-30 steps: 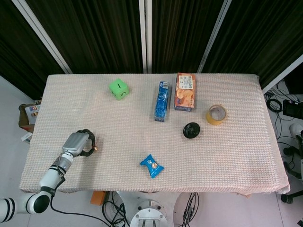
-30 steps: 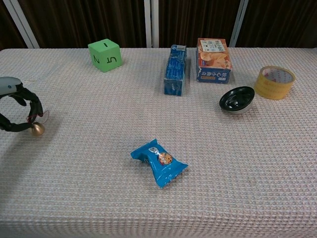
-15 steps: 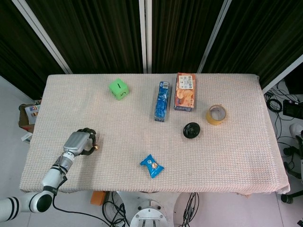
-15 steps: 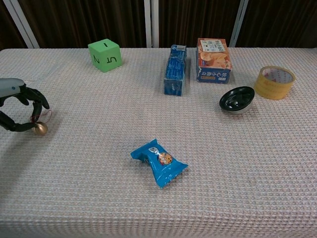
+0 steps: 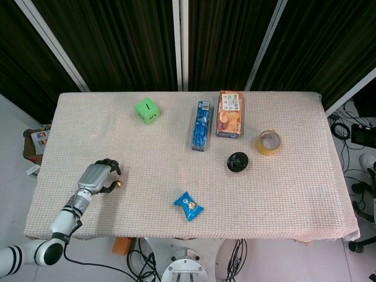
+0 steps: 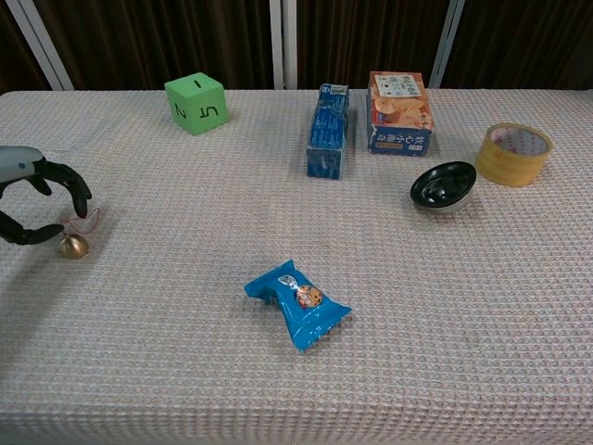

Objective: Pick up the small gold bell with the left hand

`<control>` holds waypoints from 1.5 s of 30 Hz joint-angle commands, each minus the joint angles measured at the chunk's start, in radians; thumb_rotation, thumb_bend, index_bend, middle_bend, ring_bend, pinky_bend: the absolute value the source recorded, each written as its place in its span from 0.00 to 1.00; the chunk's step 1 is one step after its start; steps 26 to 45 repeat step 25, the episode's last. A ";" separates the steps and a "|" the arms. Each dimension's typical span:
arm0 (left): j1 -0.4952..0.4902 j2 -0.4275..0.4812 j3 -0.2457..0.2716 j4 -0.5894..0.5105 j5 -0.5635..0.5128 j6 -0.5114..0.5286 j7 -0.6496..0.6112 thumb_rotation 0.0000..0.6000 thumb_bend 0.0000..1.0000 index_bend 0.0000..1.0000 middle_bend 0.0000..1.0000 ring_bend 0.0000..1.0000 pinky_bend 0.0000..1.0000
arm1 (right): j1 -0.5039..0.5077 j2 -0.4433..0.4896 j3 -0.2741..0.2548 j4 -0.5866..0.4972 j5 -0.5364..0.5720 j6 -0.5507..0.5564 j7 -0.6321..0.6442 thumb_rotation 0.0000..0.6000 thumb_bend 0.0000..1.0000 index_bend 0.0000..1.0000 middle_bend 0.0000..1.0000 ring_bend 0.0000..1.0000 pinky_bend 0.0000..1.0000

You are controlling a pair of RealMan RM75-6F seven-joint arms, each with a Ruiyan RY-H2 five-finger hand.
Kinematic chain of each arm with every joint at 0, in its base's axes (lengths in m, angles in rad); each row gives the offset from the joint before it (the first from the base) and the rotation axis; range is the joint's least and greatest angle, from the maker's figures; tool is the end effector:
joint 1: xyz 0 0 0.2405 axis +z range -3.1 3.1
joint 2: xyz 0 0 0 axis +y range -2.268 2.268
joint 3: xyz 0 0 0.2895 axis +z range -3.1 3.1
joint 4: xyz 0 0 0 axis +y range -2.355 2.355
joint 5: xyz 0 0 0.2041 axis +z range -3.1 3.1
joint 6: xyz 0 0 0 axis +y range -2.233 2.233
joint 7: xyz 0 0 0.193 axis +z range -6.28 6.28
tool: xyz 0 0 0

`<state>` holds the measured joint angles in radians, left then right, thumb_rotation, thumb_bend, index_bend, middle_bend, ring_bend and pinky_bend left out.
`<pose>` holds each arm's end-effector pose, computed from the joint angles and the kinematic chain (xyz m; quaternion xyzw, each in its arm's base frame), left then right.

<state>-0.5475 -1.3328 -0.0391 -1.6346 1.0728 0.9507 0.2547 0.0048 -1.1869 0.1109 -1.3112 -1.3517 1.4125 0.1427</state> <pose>-0.2707 0.3412 0.0158 -0.7120 -0.4814 -0.2752 0.4308 -0.4331 -0.2109 0.2065 0.5257 -0.4155 0.3191 0.6702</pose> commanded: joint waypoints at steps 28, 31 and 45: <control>0.468 0.136 0.143 0.198 0.418 0.679 -0.321 0.66 0.09 0.09 0.08 0.06 0.19 | -0.025 -0.002 -0.006 0.002 -0.070 0.106 0.024 1.00 0.18 0.00 0.00 0.00 0.00; 0.468 0.136 0.143 0.198 0.418 0.679 -0.321 0.66 0.09 0.09 0.08 0.06 0.19 | -0.025 -0.002 -0.006 0.002 -0.070 0.106 0.024 1.00 0.18 0.00 0.00 0.00 0.00; 0.468 0.136 0.143 0.198 0.418 0.679 -0.321 0.66 0.09 0.09 0.08 0.06 0.19 | -0.025 -0.002 -0.006 0.002 -0.070 0.106 0.024 1.00 0.18 0.00 0.00 0.00 0.00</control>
